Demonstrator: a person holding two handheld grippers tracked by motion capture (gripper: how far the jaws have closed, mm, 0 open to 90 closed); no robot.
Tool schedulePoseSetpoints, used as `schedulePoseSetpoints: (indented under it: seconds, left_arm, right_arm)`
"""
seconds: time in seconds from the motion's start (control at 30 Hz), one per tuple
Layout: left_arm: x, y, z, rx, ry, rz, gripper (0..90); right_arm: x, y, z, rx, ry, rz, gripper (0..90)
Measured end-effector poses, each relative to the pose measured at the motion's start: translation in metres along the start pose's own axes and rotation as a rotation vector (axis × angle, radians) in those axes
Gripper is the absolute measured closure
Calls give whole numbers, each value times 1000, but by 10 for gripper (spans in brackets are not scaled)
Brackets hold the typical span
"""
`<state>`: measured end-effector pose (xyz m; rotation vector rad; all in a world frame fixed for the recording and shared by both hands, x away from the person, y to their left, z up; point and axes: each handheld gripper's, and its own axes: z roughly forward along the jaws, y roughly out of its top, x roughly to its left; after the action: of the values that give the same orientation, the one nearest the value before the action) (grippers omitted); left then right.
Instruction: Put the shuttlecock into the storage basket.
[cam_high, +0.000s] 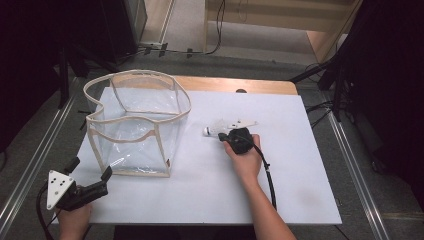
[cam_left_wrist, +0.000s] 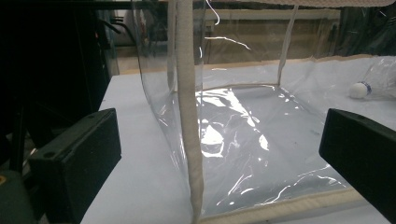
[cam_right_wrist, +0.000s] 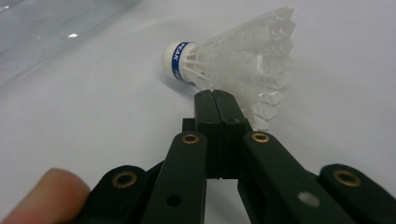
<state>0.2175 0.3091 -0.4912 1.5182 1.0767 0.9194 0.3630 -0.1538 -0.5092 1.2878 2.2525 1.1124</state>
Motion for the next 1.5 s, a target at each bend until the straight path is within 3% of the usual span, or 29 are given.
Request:
schedulePoseSetpoints:
  seconds: [0.37,0.57,0.97,1.27,1.5]
  left_arm:
    - [1,0,0,-2,-3,-3,0]
    - [0,0,0,0,0,-1,0]
    - [0,0,0,-1,-1,0,0]
    - [0,0,0,-1,-2,1,0]
    - [0,0,0,-1,-2,1,0]
  right_arm:
    - [-6,20,21,10,-17,10,879]
    - [-6,37,34,17,-10,5,878]
    - [0,55,56,40,25,-7,851]
    - [14,60,67,13,67,24,608]
    - [27,65,74,20,21,51,502]
